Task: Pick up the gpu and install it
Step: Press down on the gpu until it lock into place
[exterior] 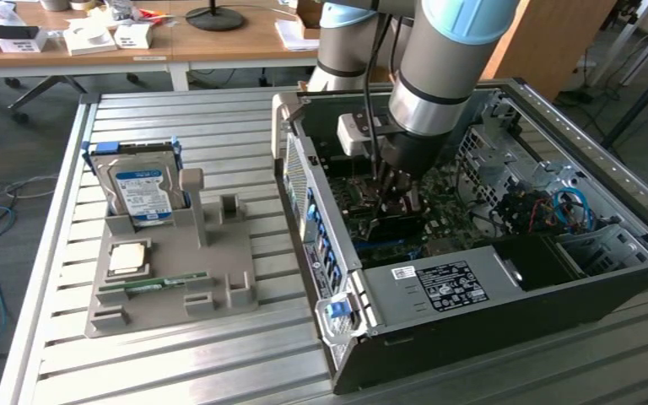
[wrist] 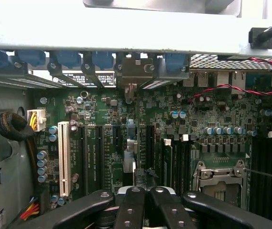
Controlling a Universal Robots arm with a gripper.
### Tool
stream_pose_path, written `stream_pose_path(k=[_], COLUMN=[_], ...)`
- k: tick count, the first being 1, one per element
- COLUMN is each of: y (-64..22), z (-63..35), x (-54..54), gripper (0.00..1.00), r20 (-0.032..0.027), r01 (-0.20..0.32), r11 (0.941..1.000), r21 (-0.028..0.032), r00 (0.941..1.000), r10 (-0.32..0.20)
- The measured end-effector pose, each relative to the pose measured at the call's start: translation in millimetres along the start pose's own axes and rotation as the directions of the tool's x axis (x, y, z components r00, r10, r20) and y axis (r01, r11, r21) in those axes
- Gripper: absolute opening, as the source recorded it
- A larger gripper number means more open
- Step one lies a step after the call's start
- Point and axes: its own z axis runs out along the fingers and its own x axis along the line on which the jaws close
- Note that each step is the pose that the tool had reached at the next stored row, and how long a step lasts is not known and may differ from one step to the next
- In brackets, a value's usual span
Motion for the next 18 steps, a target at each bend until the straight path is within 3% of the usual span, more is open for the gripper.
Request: stream_pose_path(k=[18], y=[0.5], z=[1.3], x=[0.1], gripper=[0.11], r20=[0.0001], r01=[0.0], r11=[1.0], r21=[0.0], r00=[1.0], r10=[0.0])
